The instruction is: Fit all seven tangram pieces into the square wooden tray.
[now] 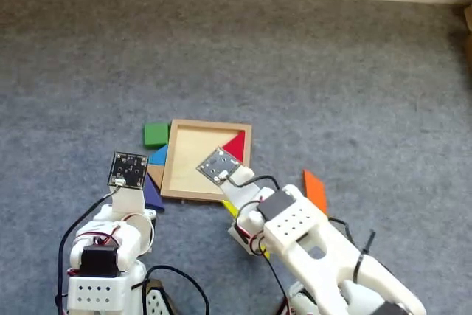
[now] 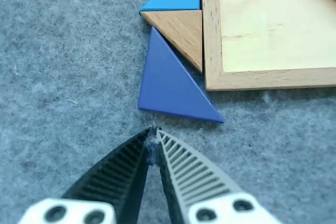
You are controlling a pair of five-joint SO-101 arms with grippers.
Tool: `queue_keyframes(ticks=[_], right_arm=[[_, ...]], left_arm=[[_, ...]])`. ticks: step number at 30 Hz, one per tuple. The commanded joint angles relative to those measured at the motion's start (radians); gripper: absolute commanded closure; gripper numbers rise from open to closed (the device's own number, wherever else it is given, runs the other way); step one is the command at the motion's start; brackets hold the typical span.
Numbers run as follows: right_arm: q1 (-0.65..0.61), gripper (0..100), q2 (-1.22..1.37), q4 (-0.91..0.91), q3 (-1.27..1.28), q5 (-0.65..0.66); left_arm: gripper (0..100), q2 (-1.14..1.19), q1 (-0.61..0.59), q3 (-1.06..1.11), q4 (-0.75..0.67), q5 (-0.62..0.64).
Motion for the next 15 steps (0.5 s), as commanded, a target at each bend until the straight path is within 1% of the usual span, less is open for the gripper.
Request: queue_keyframes(ticks=[1, 11, 15], right_arm=[[0.012, 78.9, -0.07, 0.007, 0.007, -0.005], [0.013, 78.9, -0.203, 0.005, 0.004, -0.003], [0.013, 78.9, -0.225, -0.093, -0.033, -0.003]], left_arm=[[99, -0.024, -0.008, 0.019, 0.005, -0.006], [99, -0.024, -0.008, 0.019, 0.005, -0.006], [99, -0.024, -0.008, 0.019, 0.005, -0.006]])
